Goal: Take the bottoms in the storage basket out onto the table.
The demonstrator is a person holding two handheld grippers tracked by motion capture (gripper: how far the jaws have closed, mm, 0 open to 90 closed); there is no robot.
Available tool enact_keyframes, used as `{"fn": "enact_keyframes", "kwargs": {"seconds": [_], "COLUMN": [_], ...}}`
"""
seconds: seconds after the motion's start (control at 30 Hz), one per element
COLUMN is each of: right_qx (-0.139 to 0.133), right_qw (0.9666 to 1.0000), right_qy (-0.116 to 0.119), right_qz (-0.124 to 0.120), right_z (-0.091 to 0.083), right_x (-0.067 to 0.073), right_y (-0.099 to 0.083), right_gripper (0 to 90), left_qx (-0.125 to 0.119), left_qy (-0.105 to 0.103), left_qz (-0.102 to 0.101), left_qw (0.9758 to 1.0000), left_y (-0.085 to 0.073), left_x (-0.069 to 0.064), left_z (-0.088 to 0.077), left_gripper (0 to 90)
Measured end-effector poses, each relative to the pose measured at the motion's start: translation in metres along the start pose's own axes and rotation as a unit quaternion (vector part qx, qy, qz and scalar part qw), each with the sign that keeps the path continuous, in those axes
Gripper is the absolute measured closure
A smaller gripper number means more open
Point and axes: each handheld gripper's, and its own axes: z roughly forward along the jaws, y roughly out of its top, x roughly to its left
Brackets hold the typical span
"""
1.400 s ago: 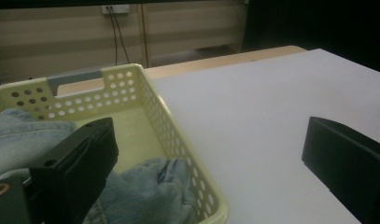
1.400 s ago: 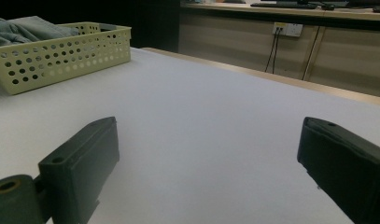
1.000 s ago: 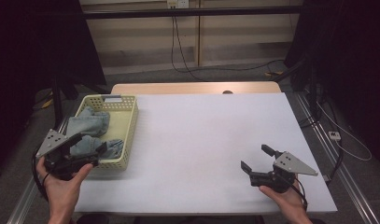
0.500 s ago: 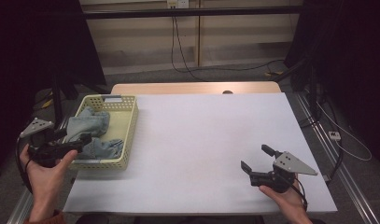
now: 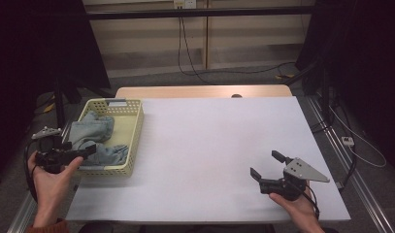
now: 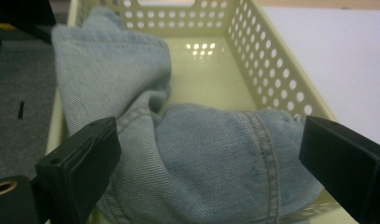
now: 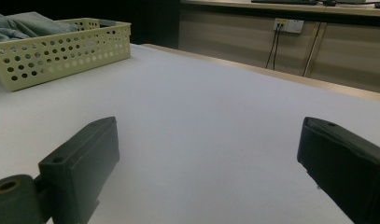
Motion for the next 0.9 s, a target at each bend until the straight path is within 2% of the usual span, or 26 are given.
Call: {"fn": "enact_keyframes", "kwargs": {"seconds": [0.13, 0.27, 0.37, 0.57, 0.67, 0.77, 0.87, 0.9], "right_qx": [0.001, 0.002, 0.002, 0.001, 0.002, 0.002, 0.003, 0.002], "right_qw": [1.0000, 1.0000, 1.0000, 1.0000, 1.0000, 1.0000, 1.0000, 1.0000], "right_qy": [0.000, 0.001, 0.002, 0.003, 0.005, 0.006, 0.006, 0.006], "right_qz": [-0.001, -0.001, 0.000, 0.001, 0.000, -0.001, 0.000, -0.002], "right_z": [0.000, 0.000, 0.000, 0.000, 0.000, 0.000, 0.000, 0.001], "right_x": [0.000, 0.000, 0.000, 0.000, 0.000, 0.000, 0.001, 0.001], "right_y": [0.000, 0.000, 0.000, 0.000, 0.000, 0.000, 0.000, 0.000], "right_gripper": [5.9, 5.9, 5.9, 5.9, 6.0, 6.0, 6.0, 6.1], "left_qx": [0.021, 0.028, 0.043, 0.059, 0.073, 0.081, 0.101, 0.103], "left_qy": [0.025, 0.027, 0.043, 0.060, 0.053, 0.049, 0.045, 0.050], "left_qz": [0.021, 0.016, 0.020, 0.010, 0.008, -0.011, -0.010, -0.007], "left_qw": [0.9993, 0.9991, 0.9979, 0.9964, 0.9959, 0.9954, 0.9938, 0.9934], "left_y": [0.002, 0.004, 0.005, 0.003, 0.001, -0.001, -0.002, -0.002], "left_x": [-0.005, -0.008, -0.009, -0.007, -0.002, 0.001, 0.003, 0.002], "left_z": [0.007, 0.010, 0.013, 0.019, 0.020, 0.023, 0.027, 0.028], "left_gripper": [3.7, 0.7, 0.8, 0.1, 0.0, 0.0, 0.0, 0.0]}}
